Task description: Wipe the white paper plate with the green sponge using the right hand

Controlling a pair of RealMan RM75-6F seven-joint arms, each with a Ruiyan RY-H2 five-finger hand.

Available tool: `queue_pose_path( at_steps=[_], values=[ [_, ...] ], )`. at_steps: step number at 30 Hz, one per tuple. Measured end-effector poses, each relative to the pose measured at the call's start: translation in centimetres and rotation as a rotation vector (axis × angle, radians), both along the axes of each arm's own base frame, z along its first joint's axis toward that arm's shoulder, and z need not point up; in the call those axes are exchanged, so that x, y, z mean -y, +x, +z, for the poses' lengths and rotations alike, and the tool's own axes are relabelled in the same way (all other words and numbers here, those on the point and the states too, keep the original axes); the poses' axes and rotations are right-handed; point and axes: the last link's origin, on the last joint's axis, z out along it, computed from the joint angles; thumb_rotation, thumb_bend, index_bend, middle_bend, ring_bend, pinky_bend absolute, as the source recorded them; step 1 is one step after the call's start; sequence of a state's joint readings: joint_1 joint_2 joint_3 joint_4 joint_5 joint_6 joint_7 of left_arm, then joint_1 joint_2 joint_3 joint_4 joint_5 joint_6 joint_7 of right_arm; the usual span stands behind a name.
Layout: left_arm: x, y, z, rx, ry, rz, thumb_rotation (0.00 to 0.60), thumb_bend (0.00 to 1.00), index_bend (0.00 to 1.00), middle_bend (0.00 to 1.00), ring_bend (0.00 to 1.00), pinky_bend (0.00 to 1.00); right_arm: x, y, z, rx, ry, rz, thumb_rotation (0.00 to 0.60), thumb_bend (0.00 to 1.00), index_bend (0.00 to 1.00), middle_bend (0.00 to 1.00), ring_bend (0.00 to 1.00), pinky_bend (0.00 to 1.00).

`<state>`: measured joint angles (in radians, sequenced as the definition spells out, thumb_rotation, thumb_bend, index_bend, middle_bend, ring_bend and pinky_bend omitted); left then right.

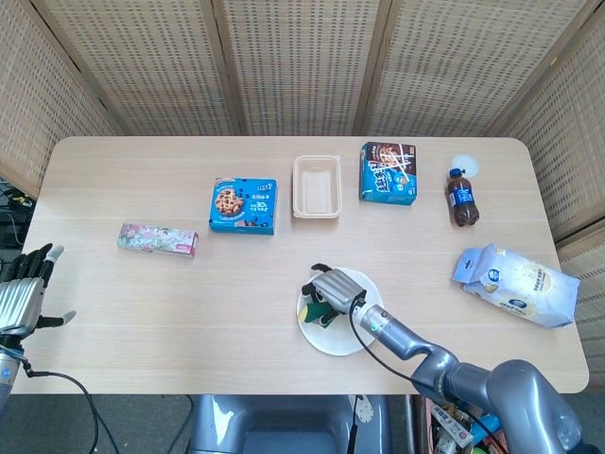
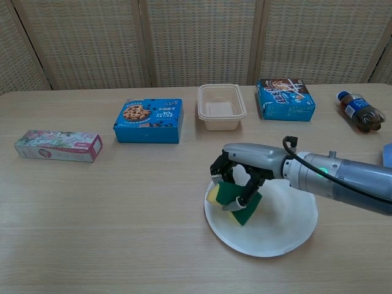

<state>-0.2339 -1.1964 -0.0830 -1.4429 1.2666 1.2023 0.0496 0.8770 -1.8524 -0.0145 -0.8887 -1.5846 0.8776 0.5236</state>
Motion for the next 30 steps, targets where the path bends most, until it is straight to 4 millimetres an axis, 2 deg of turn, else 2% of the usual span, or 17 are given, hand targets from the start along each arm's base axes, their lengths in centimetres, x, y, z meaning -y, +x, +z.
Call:
queue_pose_path(
  at_steps=[7, 15, 30],
  values=[
    [0.1, 0.0, 0.0, 0.003, -0.003, -0.002, 0.6, 0.0, 0.0, 0.0, 0.0, 0.0, -0.3, -1.6, -0.7, -0.024, -0.004, 0.039, 0.6, 0.68, 0.66, 0.66, 0.52, 0.1],
    [0.1, 0.0, -0.1, 0.0, -0.006, 0.001, 0.6, 0.0, 0.0, 0.0, 0.0, 0.0, -0.1, -2.2, -0.9, -0.039, 0.004, 0.043, 0.6, 0.68, 0.66, 0.66, 0.51, 0.1],
    [0.1, 0.0, -0.2, -0.001, -0.011, 0.004, 0.6, 0.0, 0.0, 0.0, 0.0, 0.0, 1.6, 0.1, 2.7, 0.091, -0.035, 0.031, 0.6, 0.7, 0.66, 0.66, 0.51, 0.1]
  ],
)
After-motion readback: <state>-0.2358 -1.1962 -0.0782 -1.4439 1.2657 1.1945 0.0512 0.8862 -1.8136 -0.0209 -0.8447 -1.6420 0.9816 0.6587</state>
